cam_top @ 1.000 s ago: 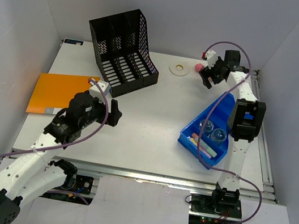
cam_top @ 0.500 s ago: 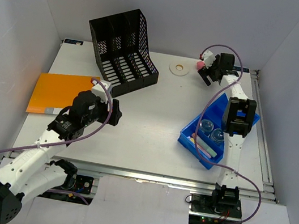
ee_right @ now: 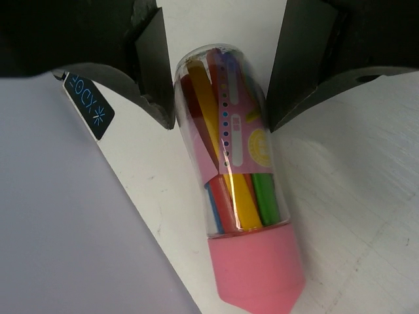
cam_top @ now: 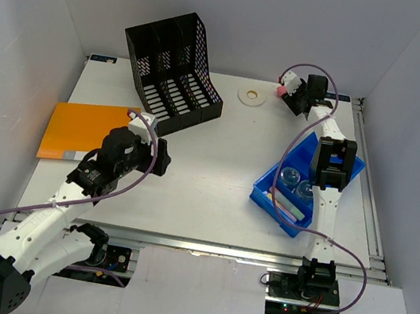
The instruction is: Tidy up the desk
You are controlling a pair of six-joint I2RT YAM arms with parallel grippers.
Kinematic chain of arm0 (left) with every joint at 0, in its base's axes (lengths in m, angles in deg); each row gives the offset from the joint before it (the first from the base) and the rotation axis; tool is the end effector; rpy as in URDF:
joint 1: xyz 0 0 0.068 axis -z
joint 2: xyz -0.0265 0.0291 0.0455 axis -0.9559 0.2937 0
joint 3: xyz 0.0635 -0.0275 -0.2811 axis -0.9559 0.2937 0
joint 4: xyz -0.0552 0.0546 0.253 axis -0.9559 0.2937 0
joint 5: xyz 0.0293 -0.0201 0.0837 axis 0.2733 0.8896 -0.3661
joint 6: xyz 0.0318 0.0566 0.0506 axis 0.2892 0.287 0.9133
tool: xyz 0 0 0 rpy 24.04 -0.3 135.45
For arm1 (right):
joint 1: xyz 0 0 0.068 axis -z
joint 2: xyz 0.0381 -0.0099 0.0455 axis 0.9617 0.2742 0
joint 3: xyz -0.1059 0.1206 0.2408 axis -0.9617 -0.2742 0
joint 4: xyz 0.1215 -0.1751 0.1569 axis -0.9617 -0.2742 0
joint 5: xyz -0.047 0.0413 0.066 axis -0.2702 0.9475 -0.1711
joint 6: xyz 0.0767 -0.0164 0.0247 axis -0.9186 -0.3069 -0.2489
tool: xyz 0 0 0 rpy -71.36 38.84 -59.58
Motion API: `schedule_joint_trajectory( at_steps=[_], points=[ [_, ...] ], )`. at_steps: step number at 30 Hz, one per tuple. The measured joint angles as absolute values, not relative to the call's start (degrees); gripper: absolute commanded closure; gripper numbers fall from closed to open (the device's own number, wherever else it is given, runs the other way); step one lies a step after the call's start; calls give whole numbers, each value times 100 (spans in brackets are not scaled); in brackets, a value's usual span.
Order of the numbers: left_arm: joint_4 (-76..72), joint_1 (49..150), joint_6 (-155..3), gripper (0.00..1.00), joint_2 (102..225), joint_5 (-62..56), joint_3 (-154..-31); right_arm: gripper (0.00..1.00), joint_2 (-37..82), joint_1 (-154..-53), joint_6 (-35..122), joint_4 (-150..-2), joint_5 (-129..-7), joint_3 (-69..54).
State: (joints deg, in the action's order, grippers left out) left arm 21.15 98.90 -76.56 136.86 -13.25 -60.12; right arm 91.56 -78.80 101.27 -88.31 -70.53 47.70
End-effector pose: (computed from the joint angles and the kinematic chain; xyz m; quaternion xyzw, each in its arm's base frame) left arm 0.1943 -0.0917 0.2754 0.0966 0.8577 -0.1482 0.4828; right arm 0.6389 0.0589 0.1476 -0.4252 0.7652 -0.1544 0.4581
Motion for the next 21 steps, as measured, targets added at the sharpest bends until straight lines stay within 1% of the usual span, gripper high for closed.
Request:
schedule_joint_trajectory(
  at_steps=[7,12,17,21],
  points=[
    [2115,9890,-7654,2,13686,-1325,-6012,61,9041,-7879,10170,-8894,-6923,4603],
    [2115,9890,-7654,2,13668,-1323,-6010,66,8643,-7866,9920,-9259,-6572,4156],
    [2115,9890,-7656,2,13611,-1318,-6010,64,7906,-7893,9438,-9865,-6054,3245],
    [2114,9890,-7656,2,13524,-1279,-6010,56,7333,-7996,9171,-10098,-5793,2429]
  ],
)
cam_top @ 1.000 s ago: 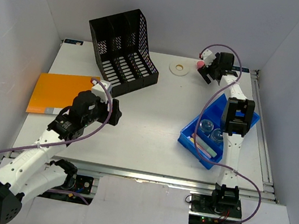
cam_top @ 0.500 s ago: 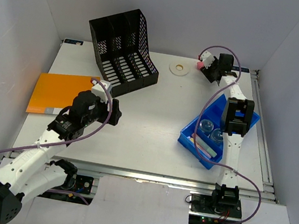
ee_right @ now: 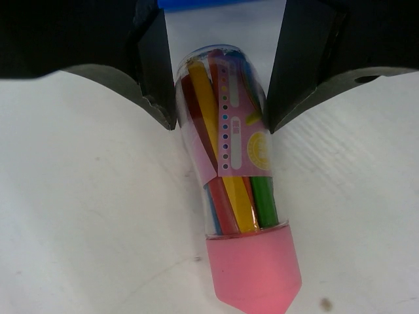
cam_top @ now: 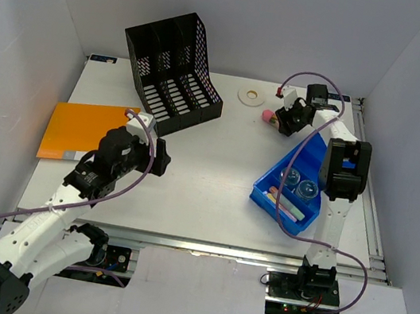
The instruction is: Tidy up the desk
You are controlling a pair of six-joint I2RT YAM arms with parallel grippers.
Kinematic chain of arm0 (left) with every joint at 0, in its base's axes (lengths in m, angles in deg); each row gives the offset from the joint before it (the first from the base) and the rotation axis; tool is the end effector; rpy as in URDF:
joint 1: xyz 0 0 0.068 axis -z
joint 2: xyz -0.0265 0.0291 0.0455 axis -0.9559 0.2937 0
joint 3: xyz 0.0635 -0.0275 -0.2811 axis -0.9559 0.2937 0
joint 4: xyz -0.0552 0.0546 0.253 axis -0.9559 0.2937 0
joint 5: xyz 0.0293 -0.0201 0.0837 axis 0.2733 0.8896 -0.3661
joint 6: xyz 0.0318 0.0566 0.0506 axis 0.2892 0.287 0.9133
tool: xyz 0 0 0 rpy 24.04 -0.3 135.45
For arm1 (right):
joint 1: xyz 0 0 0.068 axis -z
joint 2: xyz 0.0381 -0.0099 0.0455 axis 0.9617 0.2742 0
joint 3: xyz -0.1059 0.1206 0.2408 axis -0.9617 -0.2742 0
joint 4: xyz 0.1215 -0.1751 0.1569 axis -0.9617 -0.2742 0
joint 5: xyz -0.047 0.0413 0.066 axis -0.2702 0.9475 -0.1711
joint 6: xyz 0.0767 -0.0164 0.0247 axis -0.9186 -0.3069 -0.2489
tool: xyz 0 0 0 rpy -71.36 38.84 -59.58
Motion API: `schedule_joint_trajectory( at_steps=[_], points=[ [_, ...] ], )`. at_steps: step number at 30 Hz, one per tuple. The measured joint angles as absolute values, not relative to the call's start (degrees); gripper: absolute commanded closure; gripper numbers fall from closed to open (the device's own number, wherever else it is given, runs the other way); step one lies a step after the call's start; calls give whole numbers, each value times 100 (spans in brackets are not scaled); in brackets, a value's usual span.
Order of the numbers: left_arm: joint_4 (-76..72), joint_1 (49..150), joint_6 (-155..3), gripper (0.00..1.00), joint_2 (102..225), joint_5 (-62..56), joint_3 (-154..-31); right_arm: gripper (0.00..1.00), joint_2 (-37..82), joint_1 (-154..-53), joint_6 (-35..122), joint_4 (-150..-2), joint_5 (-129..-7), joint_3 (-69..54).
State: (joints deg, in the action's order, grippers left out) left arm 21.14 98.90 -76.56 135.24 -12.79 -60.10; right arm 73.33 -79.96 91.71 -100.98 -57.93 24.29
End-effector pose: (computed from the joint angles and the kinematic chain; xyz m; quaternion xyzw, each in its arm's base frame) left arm 0.1899 -0.0901 0.2808 0.0975 0.8504 -0.1555 0.4931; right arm 0.5458 0.0779 0.1628 -0.4183 0.8315 0.0337 0.3641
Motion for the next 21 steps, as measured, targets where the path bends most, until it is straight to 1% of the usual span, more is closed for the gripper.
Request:
schedule_joint_trajectory(
  at_steps=[1,6,7,9,12,14,16,18,21],
  points=[
    [2113,9890,-7656,2,13500,-1265,-6010,51,7218,-8029,9126,-10152,-5752,2271],
    [2100,9890,-7658,2,13418,-1202,-6009,32,6938,-8270,9094,-10286,-5734,1873],
    [2096,9890,-7658,2,13405,-1196,-6008,32,6933,-8317,9100,-10286,-5751,1862],
    [2095,9890,-7658,2,13371,-1193,-6007,26,6939,-8401,9105,-10331,-5791,1859],
    [2087,9890,-7658,2,13329,-1192,-6004,21,6980,-8502,9094,-10507,-5837,1873],
    [2081,9890,-7658,2,13310,-1192,-6001,25,7036,-8556,9090,-10619,-5842,1934],
    [2074,9890,-7658,2,13306,-1191,-6001,33,7095,-8584,9076,-10686,-5830,2017],
    [2074,9890,-7658,2,13305,-1191,-6001,51,7122,-8584,9066,-10734,-5808,2055],
    [2074,9890,-7658,2,13304,-1190,-5997,67,7123,-8579,9053,-10778,-5729,2063]
  ],
)
